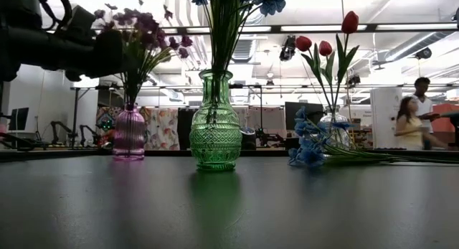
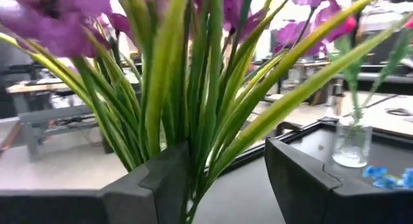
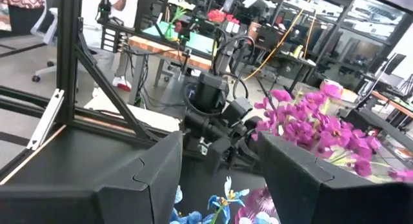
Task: Sort flowers into vase by color
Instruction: Put the purple flower into the purple crystal vase
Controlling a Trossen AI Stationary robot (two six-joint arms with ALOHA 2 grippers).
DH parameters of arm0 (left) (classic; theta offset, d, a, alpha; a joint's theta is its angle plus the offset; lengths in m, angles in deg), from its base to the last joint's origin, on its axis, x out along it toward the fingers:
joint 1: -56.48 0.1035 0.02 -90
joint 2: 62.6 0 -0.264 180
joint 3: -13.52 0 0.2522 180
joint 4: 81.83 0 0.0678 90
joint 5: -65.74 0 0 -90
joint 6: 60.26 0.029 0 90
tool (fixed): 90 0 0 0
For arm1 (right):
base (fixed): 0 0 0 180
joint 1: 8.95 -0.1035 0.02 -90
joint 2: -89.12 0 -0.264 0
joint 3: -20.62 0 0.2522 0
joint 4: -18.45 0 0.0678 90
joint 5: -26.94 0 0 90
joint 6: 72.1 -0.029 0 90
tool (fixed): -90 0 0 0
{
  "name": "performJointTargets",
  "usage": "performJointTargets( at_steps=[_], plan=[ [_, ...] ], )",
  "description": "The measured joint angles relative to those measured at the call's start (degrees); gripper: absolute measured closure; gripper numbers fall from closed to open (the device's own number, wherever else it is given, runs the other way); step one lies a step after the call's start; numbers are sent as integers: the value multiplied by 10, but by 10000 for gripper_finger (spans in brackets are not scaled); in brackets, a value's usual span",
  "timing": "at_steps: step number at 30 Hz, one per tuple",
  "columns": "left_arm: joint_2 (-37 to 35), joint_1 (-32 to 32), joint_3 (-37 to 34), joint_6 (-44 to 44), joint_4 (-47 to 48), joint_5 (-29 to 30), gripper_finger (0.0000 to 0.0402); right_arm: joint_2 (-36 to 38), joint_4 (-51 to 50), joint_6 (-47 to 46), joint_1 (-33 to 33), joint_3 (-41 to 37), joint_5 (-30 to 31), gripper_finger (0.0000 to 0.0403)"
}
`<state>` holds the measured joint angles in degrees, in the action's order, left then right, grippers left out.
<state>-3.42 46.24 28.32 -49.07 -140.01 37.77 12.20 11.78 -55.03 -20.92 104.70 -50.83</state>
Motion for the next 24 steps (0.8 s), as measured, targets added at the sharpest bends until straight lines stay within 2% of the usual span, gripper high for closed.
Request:
performJointTargets(
  at_steps=[3, 9, 19, 24],
  plan=[
    [-1, -26, 0, 3, 0, 54, 215, 0, 0, 0, 0, 0, 0, 209],
    [-2, -66, 2, 26, 0, 120, 215, 0, -2, 0, 0, 0, 0, 209],
    [-2, -66, 31, 48, 2, 124, 214, 0, -5, 4, 0, 0, 0, 209],
    [-1, -74, 36, 46, 11, 125, 198, 0, -7, 5, 0, 0, 0, 209]
  ],
)
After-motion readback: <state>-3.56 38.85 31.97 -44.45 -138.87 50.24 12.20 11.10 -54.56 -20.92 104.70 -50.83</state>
